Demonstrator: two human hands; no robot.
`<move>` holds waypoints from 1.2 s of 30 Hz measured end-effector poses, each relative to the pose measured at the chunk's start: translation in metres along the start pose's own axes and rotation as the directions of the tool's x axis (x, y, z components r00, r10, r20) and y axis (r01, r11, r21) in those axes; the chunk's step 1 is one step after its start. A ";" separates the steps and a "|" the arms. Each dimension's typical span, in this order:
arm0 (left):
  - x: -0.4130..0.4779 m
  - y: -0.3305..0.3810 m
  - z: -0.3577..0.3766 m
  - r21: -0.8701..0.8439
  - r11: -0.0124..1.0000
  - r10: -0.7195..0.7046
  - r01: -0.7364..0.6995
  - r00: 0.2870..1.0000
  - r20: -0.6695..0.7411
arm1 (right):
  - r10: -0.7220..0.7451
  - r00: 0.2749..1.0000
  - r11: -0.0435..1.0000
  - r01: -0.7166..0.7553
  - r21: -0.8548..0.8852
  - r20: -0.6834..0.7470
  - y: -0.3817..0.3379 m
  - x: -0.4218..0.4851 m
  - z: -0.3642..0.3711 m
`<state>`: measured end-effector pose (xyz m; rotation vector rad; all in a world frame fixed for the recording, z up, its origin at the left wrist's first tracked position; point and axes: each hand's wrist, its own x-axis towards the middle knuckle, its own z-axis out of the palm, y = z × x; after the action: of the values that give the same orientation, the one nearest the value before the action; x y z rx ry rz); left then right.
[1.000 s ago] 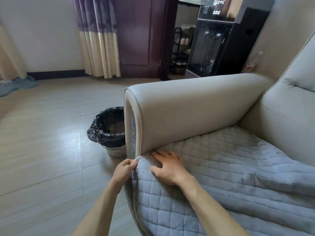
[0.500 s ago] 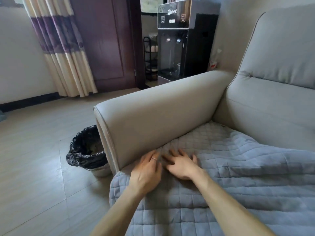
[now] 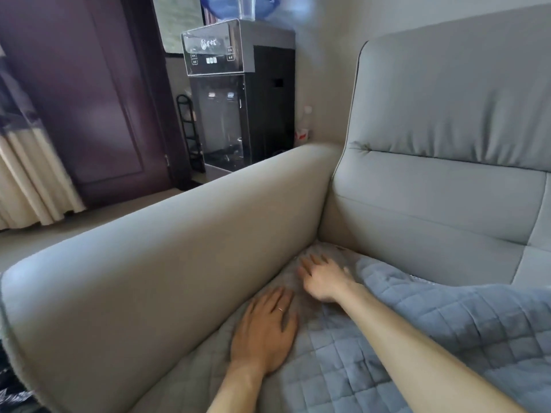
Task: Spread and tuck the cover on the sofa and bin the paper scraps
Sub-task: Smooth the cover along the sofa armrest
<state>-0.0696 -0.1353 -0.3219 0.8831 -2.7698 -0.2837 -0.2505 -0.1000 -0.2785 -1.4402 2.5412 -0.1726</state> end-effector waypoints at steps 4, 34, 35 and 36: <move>0.034 -0.005 0.001 -0.010 0.999 0.037 -0.039 0.991 -0.128 | 0.008 0.999 0.996 -0.004 -0.092 0.042 -0.001 0.055 -0.007; 0.098 -0.016 -0.017 -0.039 0.982 0.190 -0.186 0.969 0.159 | 0.267 0.924 0.963 -0.268 0.033 -0.275 0.012 -0.035 0.029; 0.095 -0.013 -0.017 -0.062 0.982 0.186 -0.178 0.970 0.158 | 0.267 0.926 0.963 -0.263 0.051 -0.265 0.010 -0.037 0.035; 0.097 -0.014 -0.016 -0.064 0.979 0.201 -0.193 0.968 0.151 | 0.249 0.938 0.968 -0.241 0.063 -0.243 0.005 -0.033 0.041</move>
<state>-0.1352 -0.2052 -0.2955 0.5899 -2.9531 -0.3999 -0.2283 -0.0687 -0.3147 -1.1374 2.8769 -0.3731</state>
